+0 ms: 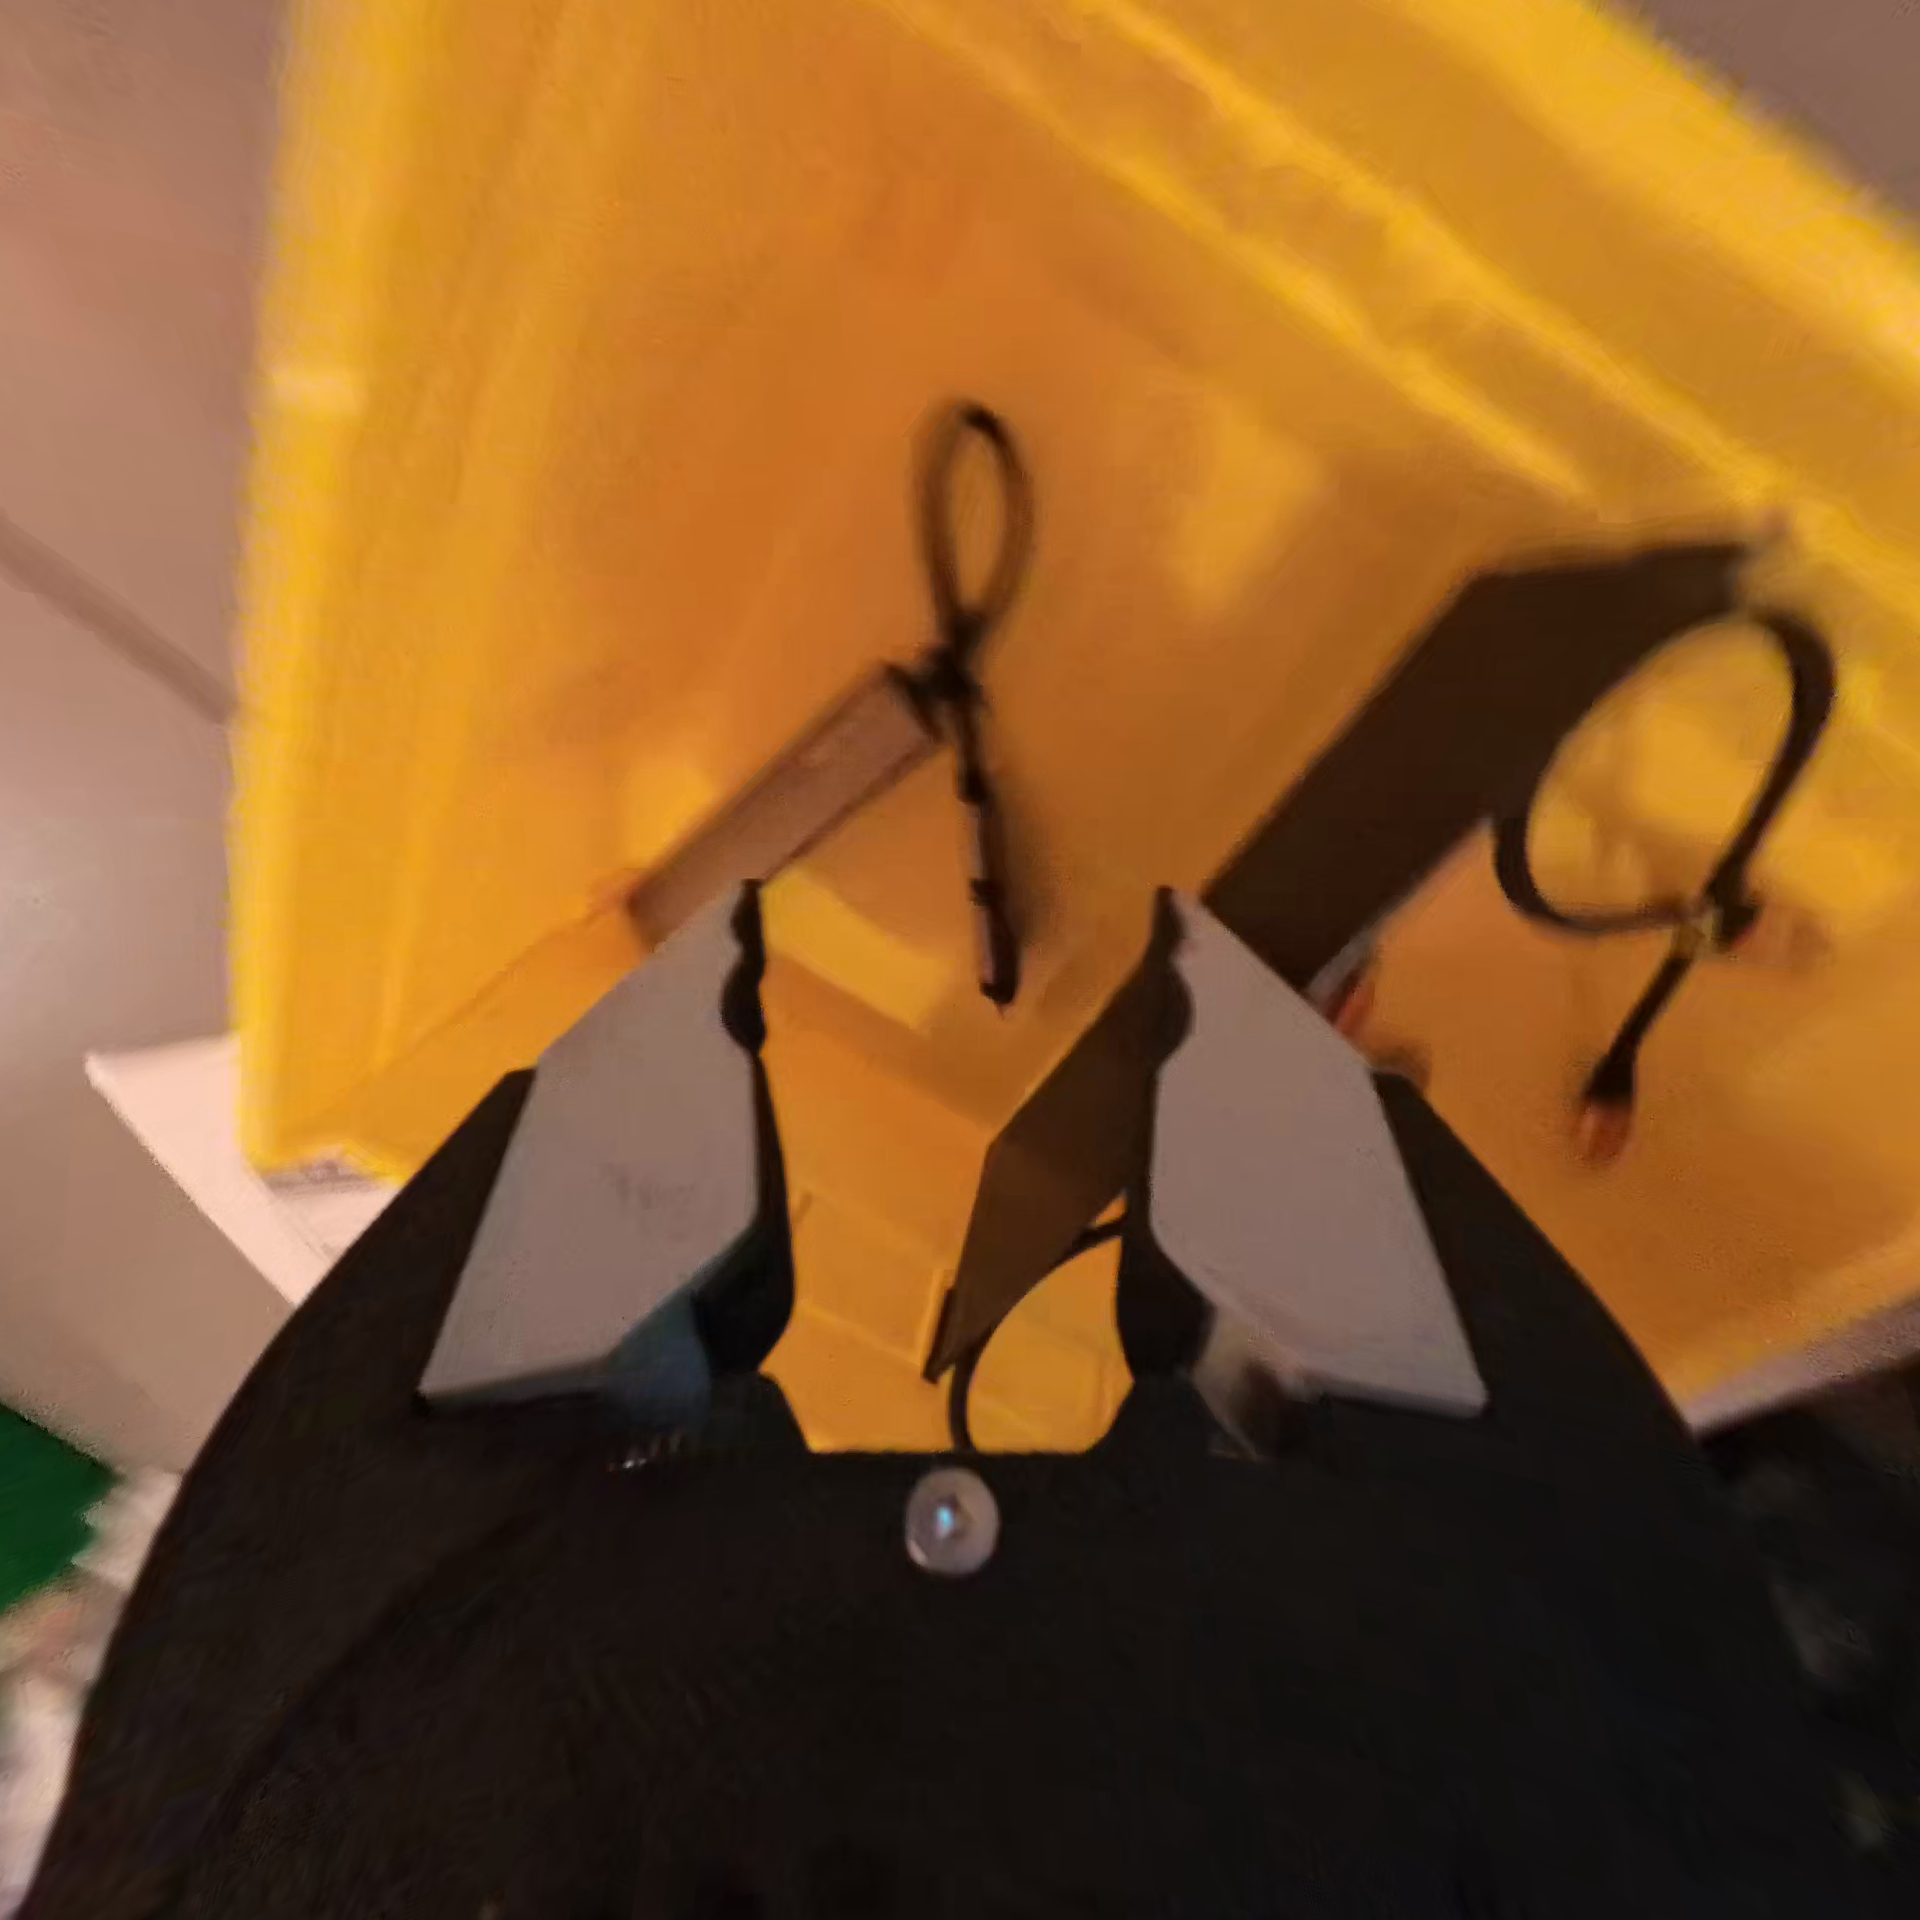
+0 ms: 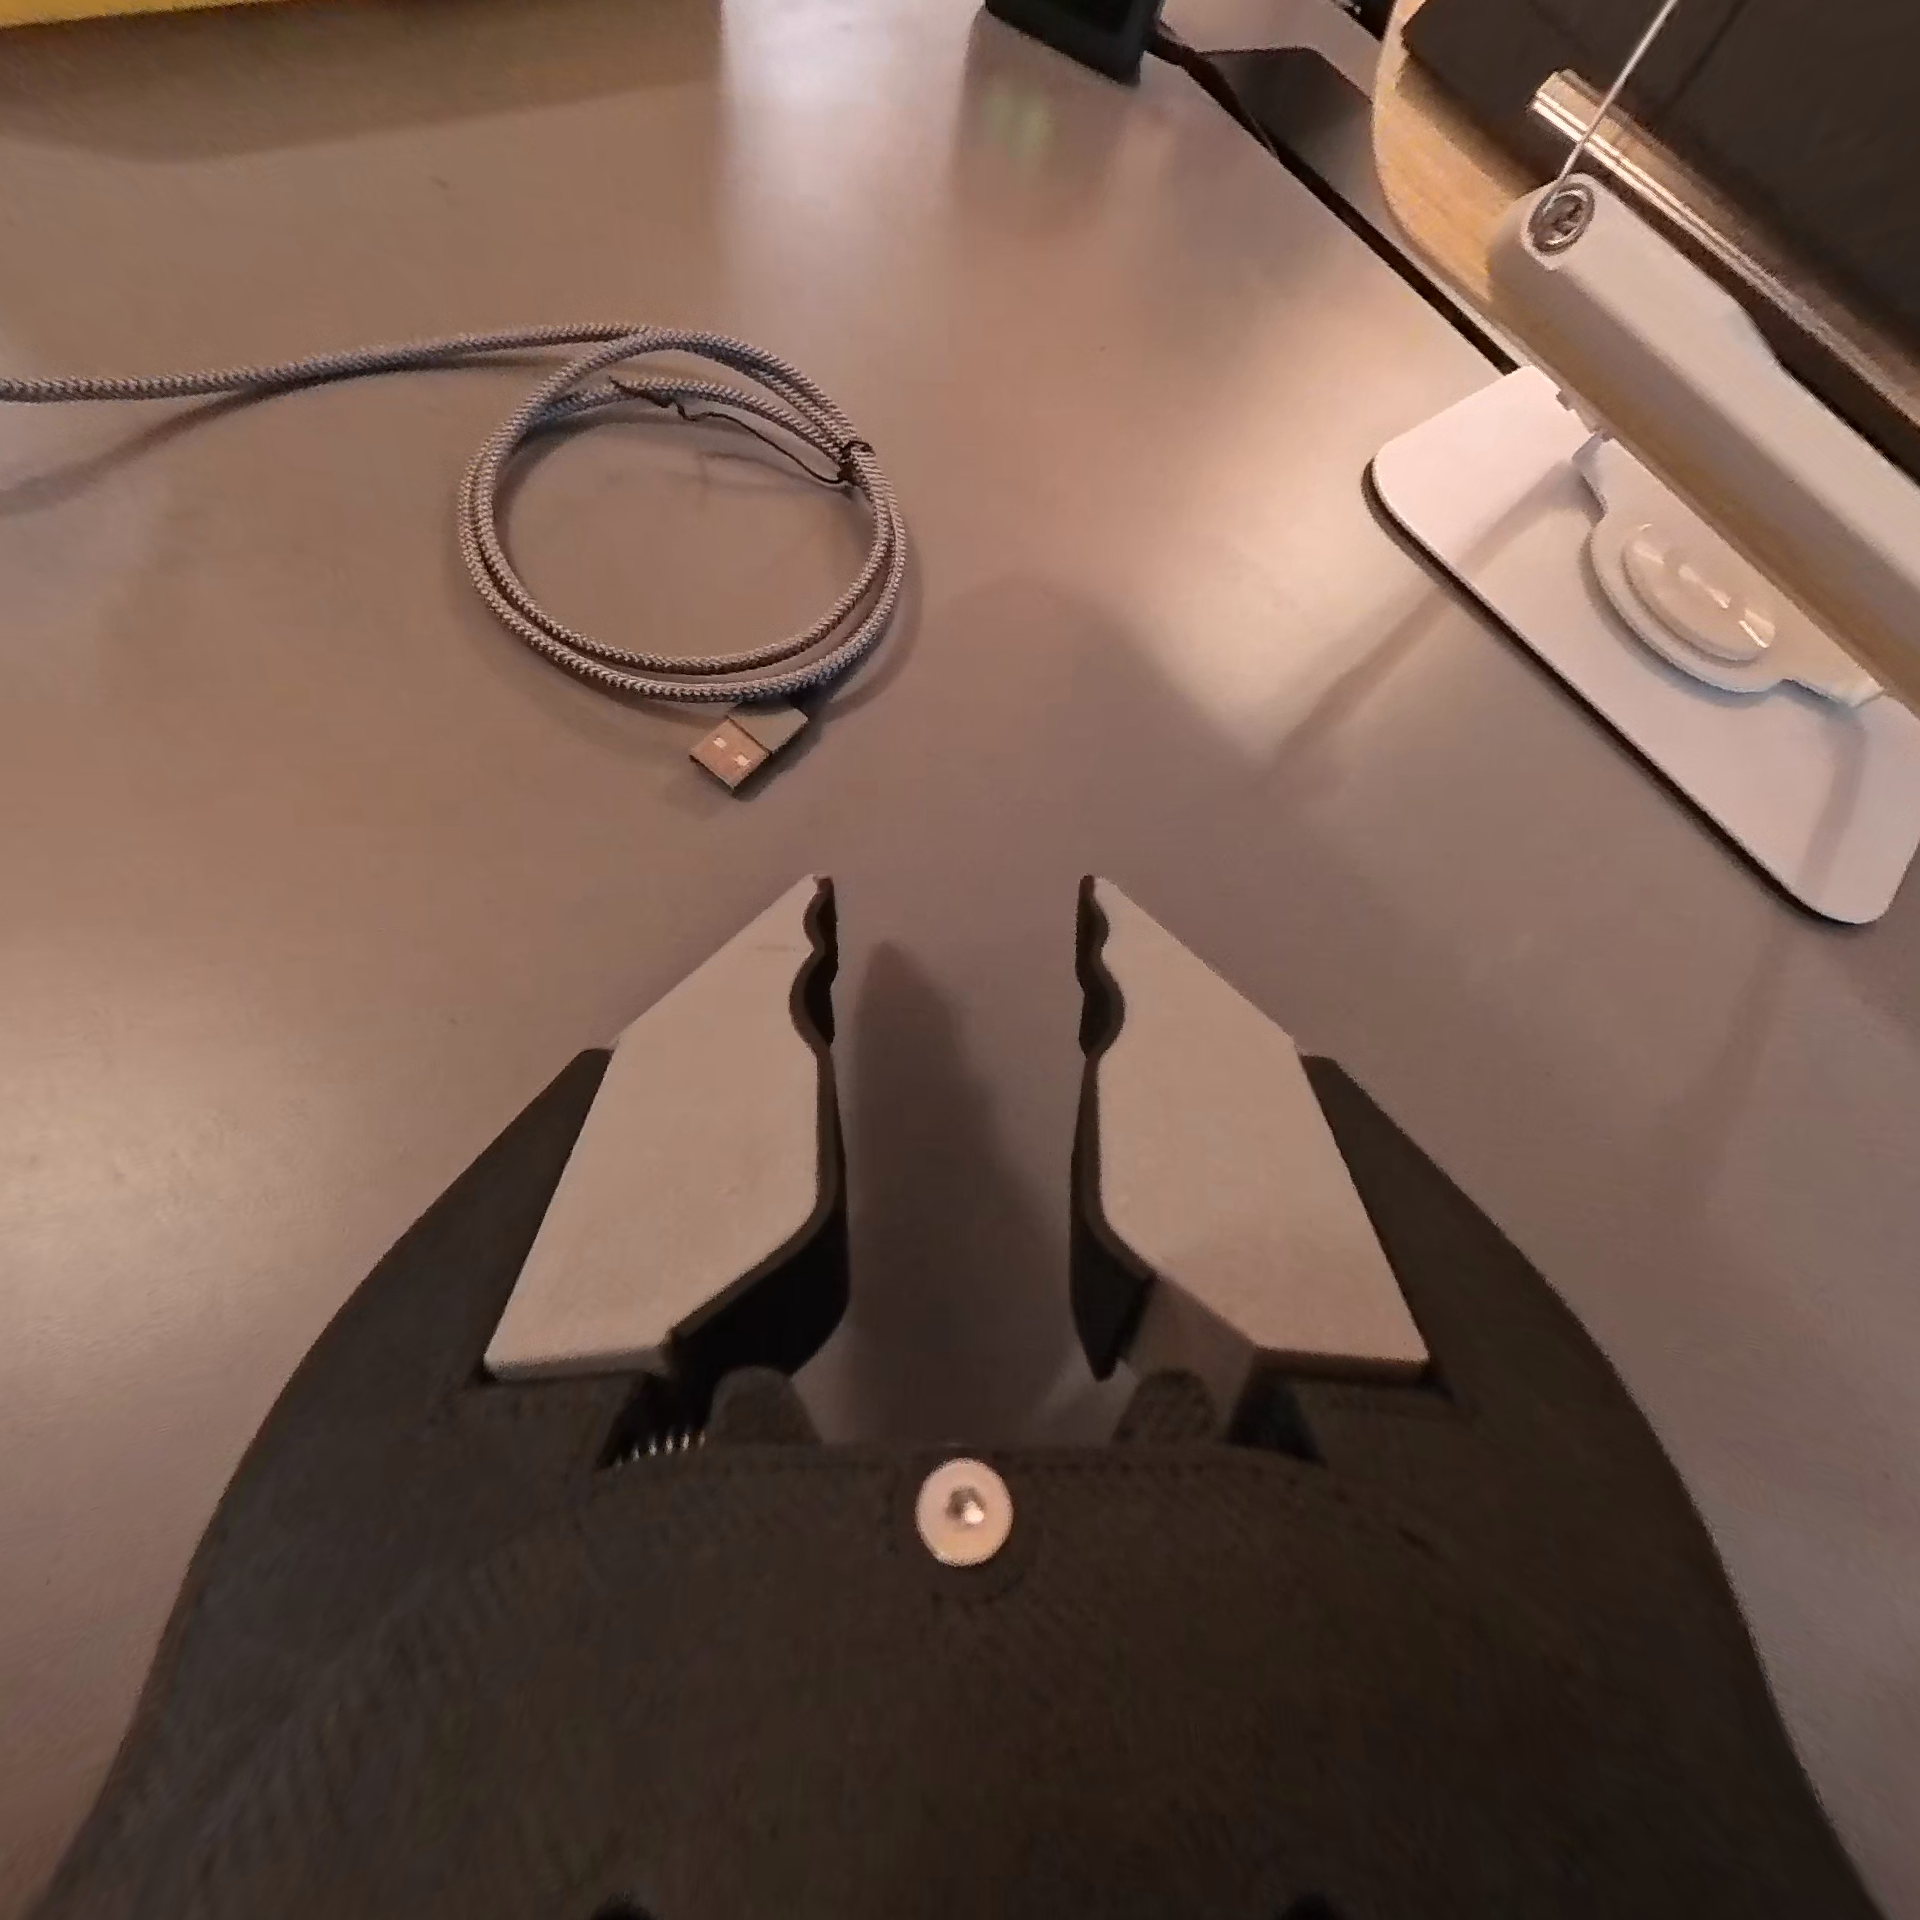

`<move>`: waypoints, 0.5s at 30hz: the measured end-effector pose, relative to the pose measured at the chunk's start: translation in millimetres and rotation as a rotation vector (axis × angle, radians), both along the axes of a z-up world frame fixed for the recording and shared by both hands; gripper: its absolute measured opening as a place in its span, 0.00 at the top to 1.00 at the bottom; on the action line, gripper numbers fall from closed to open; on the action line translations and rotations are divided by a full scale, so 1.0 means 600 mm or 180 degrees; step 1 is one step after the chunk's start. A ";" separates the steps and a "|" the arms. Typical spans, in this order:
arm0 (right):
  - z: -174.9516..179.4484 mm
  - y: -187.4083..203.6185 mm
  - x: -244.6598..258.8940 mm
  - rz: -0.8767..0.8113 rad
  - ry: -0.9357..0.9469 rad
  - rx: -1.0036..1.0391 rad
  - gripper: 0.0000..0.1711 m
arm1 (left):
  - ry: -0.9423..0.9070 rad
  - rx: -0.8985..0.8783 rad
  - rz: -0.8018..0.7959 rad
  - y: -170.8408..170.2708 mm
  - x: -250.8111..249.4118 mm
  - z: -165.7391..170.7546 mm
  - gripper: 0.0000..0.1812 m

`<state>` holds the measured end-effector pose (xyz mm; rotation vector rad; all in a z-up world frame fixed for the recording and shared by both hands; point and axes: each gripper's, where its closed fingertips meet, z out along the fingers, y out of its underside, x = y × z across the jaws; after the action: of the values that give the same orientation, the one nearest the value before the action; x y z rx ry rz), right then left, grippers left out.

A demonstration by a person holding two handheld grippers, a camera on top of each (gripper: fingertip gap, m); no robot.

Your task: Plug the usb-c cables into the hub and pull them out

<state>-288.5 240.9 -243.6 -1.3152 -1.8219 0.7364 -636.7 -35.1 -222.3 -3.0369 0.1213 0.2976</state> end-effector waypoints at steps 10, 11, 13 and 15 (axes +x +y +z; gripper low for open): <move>-0.008 -0.010 -0.003 0.0089 -0.0080 0.0006 0.74 | 0.0872 -0.0454 -0.1188 0.005 -0.057 -0.026 0.72; -0.008 -0.009 -0.003 0.0086 -0.0081 -0.0013 0.74 | 0.0902 -0.0561 -0.1204 0.000 -0.066 -0.033 0.73; -0.006 -0.007 -0.003 0.0076 -0.0076 -0.0097 0.74 | 0.0955 -0.0721 -0.1243 -0.007 -0.085 -0.051 0.75; -0.005 -0.004 -0.003 0.0061 -0.0072 -0.0227 0.74 | 0.0973 -0.0769 -0.1254 -0.008 -0.097 -0.070 0.82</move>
<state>-290.5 238.2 -246.3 -1.3585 -1.8436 0.8065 -695.2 -40.0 -264.1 -3.0734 0.8173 0.7541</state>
